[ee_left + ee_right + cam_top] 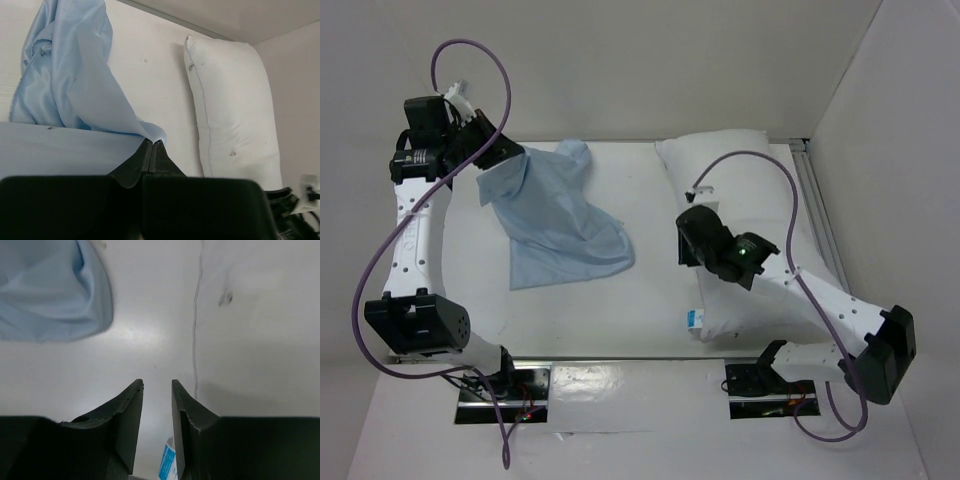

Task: Put the pillow into the pillowcase

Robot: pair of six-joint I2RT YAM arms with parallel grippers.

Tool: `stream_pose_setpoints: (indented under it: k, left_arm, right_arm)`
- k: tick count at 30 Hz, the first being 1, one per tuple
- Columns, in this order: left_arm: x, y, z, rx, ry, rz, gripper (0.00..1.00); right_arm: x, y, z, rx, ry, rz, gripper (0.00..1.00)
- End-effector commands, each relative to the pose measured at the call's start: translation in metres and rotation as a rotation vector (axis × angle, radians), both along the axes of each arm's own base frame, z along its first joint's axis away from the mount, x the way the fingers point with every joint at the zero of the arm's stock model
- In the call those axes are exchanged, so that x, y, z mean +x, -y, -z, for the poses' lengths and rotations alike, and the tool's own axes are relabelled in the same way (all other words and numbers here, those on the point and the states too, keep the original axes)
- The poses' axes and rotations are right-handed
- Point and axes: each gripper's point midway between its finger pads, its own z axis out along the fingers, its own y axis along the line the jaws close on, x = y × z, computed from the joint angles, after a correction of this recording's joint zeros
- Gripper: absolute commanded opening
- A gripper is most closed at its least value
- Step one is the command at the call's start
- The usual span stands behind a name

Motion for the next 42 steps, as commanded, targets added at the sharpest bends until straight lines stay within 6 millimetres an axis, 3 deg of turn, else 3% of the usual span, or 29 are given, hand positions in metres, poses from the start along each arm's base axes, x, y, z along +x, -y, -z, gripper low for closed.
stream_pose_setpoints:
  k: [1, 3, 4, 7, 10, 11, 13, 14, 16, 17, 18, 19, 20, 22, 24, 26, 27, 28, 29, 30, 31, 34, 38, 39, 40, 42]
  left_arm:
    - [0.0, 0.01, -0.021, -0.027, 0.053, 0.027, 0.0]
    - [0.001, 0.01, -0.022, -0.026, 0.062, 0.027, 0.0]
    - [0.0, 0.014, -0.022, -0.026, 0.062, 0.038, 0.0]
    - [-0.002, 0.014, -0.029, -0.023, 0.08, 0.038, 0.0]
    - [-0.004, 0.015, -0.033, -0.031, 0.085, 0.034, 0.0]
    - [-0.008, 0.019, -0.037, -0.03, 0.096, 0.044, 0.0]
    - [-0.008, 0.019, -0.037, -0.03, 0.096, 0.044, 0.0]
    - [-0.011, 0.02, -0.041, -0.028, 0.106, 0.044, 0.0]
    - [-0.01, 0.018, -0.041, -0.024, 0.106, 0.036, 0.0]
    - [-0.01, 0.018, -0.041, -0.024, 0.106, 0.036, 0.0]
    - [-0.009, 0.017, -0.04, -0.02, 0.105, 0.027, 0.0]
    - [-0.01, 0.02, -0.04, -0.021, 0.105, 0.036, 0.0]
    - [-0.008, 0.018, -0.04, -0.012, 0.105, 0.019, 0.0]
    - [0.001, 0.013, -0.033, -0.003, 0.088, -0.005, 0.0]
    - [0.007, 0.003, -0.03, 0.04, 0.078, -0.043, 0.0]
    - [0.015, -0.003, -0.017, 0.052, 0.03, -0.074, 0.0]
    - [0.015, -0.004, -0.014, 0.059, 0.021, -0.07, 0.0]
    - [0.014, -0.007, -0.012, 0.058, 0.01, -0.078, 0.0]
    - [0.017, -0.008, -0.007, 0.057, -0.002, -0.078, 0.0]
    - [0.017, -0.008, -0.007, 0.057, -0.002, -0.078, 0.0]
    - [0.019, -0.008, -0.004, 0.056, -0.012, -0.078, 0.0]
    - [0.022, -0.008, 0.0, 0.055, -0.021, -0.078, 0.0]
    - [0.02, -0.008, 0.002, 0.062, -0.027, -0.073, 0.0]
    - [0.02, -0.008, 0.002, 0.062, -0.027, -0.073, 0.0]
    - [0.021, -0.012, 0.002, 0.062, -0.027, -0.082, 0.0]
    - [0.021, -0.014, 0.002, 0.066, -0.028, -0.09, 0.0]
  right_arm:
    - [-0.049, 0.012, 0.064, 0.004, -0.23, 0.025, 0.36]
    - [-0.052, 0.035, 0.072, -0.032, -0.236, 0.137, 0.36]
    - [-0.054, 0.055, 0.076, -0.077, -0.261, 0.203, 0.36]
    - [-0.043, 0.084, 0.067, -0.136, -0.24, 0.348, 0.41]
    - [-0.02, 0.084, 0.042, -0.134, -0.174, 0.397, 0.41]
    - [-0.008, 0.074, 0.023, -0.089, -0.125, 0.383, 0.41]
    - [0.001, 0.045, 0.014, -0.042, -0.103, 0.287, 0.41]
    - [0.006, 0.019, 0.011, -0.027, -0.082, 0.211, 0.41]
    - [0.01, -0.023, 0.001, 0.024, -0.065, 0.096, 0.49]
    - [0.006, -0.057, 0.007, 0.015, -0.056, 0.0, 0.54]
    - [0.006, -0.078, 0.001, 0.027, -0.036, -0.044, 0.6]
    - [0.001, -0.098, 0.003, 0.023, -0.035, -0.1, 0.69]
    - [-0.009, -0.135, 0.013, 0.002, -0.019, -0.216, 0.72]
    - [-0.02, -0.172, 0.018, 0.01, 0.001, -0.322, 0.83]
    - [-0.025, -0.212, 0.034, -0.015, 0.036, -0.435, 0.86]
    - [-0.021, -0.235, 0.046, -0.008, 0.043, -0.495, 0.87]
    - [-0.015, -0.249, 0.063, -0.022, 0.055, -0.526, 0.87]
    - [-0.01, -0.263, 0.061, -0.007, 0.077, -0.544, 0.87]
    - [-0.005, -0.271, 0.066, -0.017, 0.09, -0.558, 0.87]
    - [0.0, -0.279, 0.095, -0.072, 0.073, -0.578, 0.87]
    - [0.008, -0.294, 0.087, -0.058, 0.098, -0.584, 0.87]
    - [0.024, -0.305, 0.117, -0.141, 0.104, -0.566, 0.89]
    - [0.029, -0.317, 0.141, -0.15, 0.099, -0.58, 0.89]
    - [0.035, -0.315, 0.154, -0.165, 0.085, -0.57, 0.87]
    - [0.041, -0.316, 0.155, -0.158, 0.076, -0.571, 0.86]
    - [0.037, -0.32, 0.164, -0.148, 0.054, -0.599, 0.77]
